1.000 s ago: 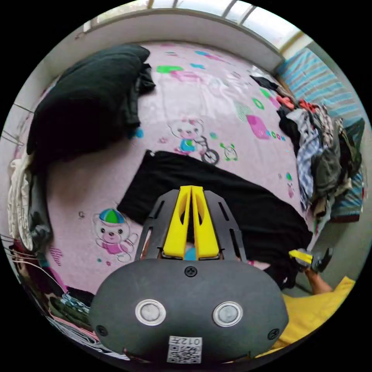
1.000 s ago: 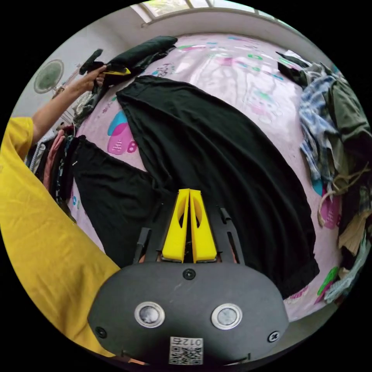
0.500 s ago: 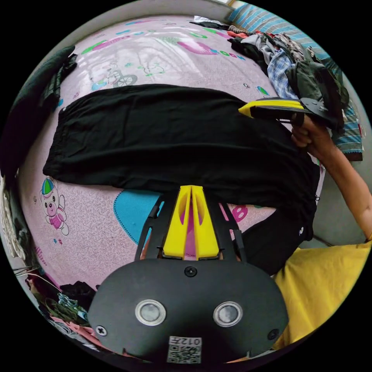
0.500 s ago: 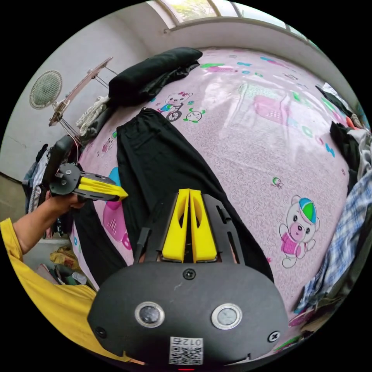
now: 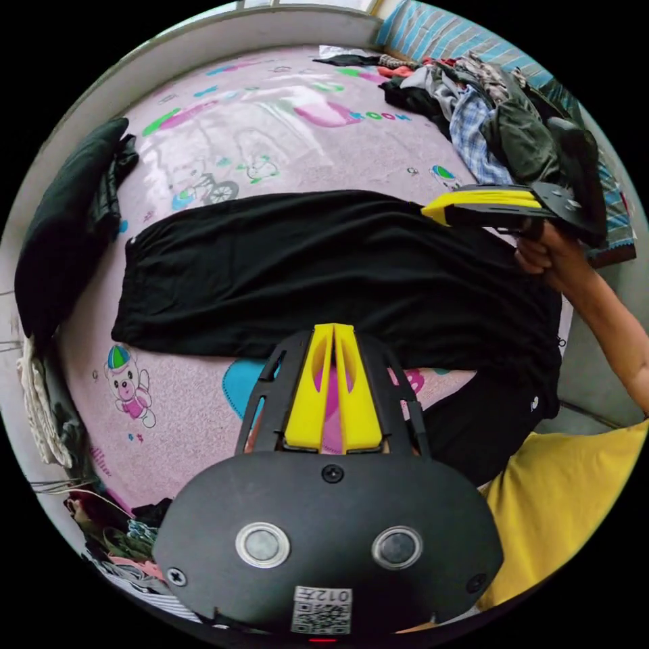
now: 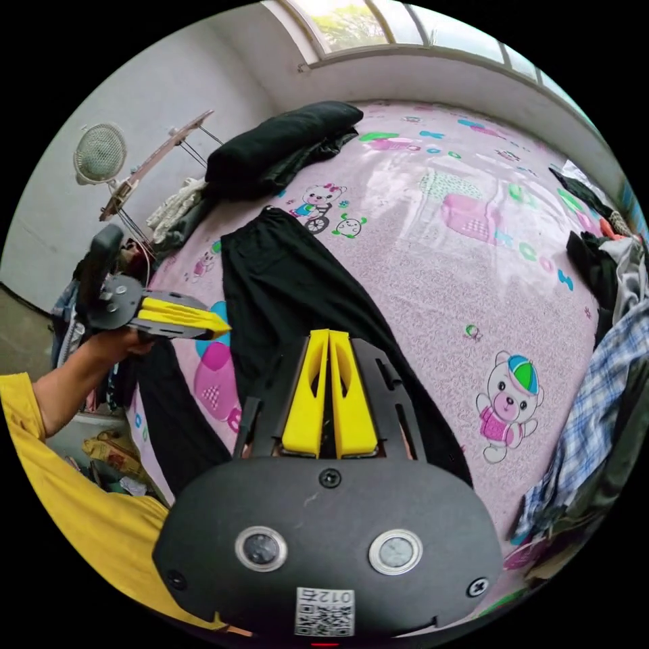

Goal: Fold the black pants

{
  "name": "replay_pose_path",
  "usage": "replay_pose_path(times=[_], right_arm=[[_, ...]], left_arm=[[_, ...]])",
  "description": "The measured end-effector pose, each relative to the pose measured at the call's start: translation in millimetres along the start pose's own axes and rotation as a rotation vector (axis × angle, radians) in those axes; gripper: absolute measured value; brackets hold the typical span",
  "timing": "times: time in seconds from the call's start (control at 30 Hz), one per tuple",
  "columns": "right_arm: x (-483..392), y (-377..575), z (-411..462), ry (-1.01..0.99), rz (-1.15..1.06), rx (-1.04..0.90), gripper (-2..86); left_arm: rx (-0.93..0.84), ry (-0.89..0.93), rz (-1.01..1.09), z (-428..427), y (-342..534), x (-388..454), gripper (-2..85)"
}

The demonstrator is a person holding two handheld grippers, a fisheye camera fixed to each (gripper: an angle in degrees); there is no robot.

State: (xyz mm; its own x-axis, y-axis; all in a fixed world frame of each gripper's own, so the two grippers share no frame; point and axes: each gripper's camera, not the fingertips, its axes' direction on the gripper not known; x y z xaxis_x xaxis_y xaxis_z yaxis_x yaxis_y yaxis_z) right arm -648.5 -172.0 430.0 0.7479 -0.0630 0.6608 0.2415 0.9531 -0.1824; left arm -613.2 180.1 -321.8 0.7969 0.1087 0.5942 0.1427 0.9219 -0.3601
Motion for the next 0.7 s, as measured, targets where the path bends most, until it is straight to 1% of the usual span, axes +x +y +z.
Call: replay_pose_path(times=[0.1, 0.17, 0.23, 0.3, 0.37, 0.4, 0.43, 0.47, 0.53, 0.63, 0.7], right_arm=[[-7.5, 33.6, -9.3, -0.029, 0.046, 0.015, 0.3], [-9.9, 51.6, -12.1, -0.028, 0.072, 0.014, 0.4], [-10.4, 65.9, -12.6, -0.035, 0.089, 0.008, 0.5], [-7.6, 78.5, -8.2, -0.044, 0.116, -0.014, 0.5], [-4.3, 82.6, -3.4, -0.051, 0.135, -0.023, 0.6], [-2.6, 82.5, -0.3, -0.056, 0.146, -0.029, 0.6], [-2.2, 81.8, 0.8, -0.057, 0.148, -0.028, 0.6], [-2.9, 79.2, 2.6, -0.061, 0.143, -0.022, 0.7], [-6.3, 72.6, 7.0, -0.072, 0.130, -0.021, 0.8], [-25.3, 58.1, 21.9, -0.097, 0.064, -0.036, 1.0], [-52.4, 49.4, 44.3, -0.036, -0.040, -0.105, 1.3]], left_arm=[[-0.095, -0.026, -0.006, 23.6, -11.6, 7.4, 0.5], [-0.106, -0.013, -0.029, 22.1, 2.9, 6.7, 0.6], [-0.158, -0.049, -0.051, 23.8, 21.6, 3.4, 0.5], [-0.147, -0.030, -0.081, 21.6, 43.3, -3.7, 0.5], [-0.159, 0.024, -0.188, 18.2, 60.0, -21.2, 0.5], [-0.147, 0.010, -0.215, 14.6, 61.6, -24.0, 0.5], [-0.085, -0.011, -0.228, 2.8, 60.6, -24.1, 0.5], [-0.022, -0.002, -0.216, -8.8, 54.2, -20.3, 0.5], [0.019, -0.008, -0.187, -17.8, 36.8, -12.5, 0.5], [-0.020, -0.078, -0.153, -12.9, 7.0, -7.6, 0.5], [-0.065, -0.120, -0.145, -5.6, -3.0, -13.0, 0.5]])
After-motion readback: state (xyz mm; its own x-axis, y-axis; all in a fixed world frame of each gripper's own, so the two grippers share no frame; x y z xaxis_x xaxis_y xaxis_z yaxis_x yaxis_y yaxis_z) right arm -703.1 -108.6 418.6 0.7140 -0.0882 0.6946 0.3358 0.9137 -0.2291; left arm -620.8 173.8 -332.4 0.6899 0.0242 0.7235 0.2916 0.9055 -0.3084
